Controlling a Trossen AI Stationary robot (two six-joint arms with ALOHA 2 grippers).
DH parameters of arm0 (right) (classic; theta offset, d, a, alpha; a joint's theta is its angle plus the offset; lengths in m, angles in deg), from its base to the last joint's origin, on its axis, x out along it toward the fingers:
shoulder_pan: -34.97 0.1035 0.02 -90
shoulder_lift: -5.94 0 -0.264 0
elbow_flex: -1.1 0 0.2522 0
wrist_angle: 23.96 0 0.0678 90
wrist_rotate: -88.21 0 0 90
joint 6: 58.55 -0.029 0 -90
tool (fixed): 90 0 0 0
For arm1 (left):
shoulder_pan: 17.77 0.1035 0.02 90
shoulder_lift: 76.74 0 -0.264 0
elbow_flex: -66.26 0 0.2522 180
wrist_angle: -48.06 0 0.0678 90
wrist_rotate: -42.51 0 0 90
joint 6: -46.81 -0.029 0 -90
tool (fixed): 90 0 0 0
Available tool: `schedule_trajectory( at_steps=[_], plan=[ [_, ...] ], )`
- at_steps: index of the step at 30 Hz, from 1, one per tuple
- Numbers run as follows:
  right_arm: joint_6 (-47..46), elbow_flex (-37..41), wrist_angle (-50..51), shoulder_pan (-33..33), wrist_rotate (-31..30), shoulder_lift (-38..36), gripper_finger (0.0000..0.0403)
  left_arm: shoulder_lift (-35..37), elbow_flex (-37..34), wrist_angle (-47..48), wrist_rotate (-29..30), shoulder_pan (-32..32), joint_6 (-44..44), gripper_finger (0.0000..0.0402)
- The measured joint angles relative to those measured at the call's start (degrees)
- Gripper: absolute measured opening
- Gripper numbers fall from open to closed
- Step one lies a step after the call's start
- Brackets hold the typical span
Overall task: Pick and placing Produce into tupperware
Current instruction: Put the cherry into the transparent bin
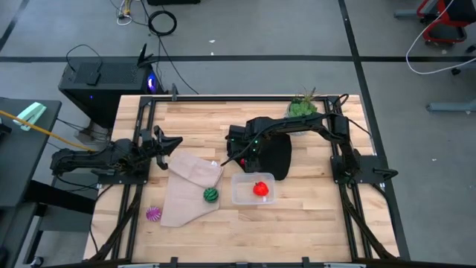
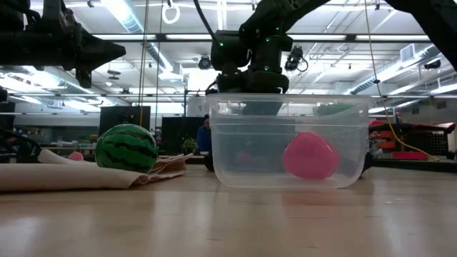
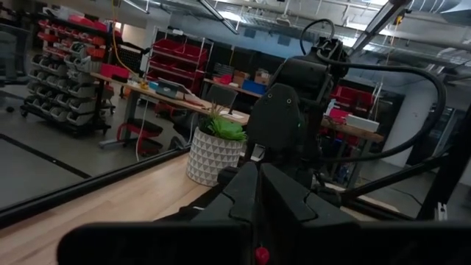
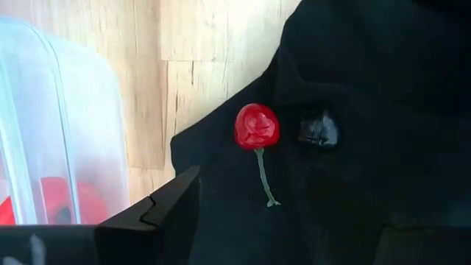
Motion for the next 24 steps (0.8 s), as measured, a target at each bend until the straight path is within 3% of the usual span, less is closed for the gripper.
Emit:
schedule_trajectory(
  at_steps=[16,24],
  plan=[
    [-0.4,0.0,-0.6,0.3,0.1,2.5,0.0239,0.0,0.0,0.0,0.0,0.0,0.0,0.0029],
    [-0.4,0.0,-0.7,0.3,-0.7,2.5,0.0205,0.0,0.0,0.0,0.0,0.0,0.0,0.0028]
  ],
)
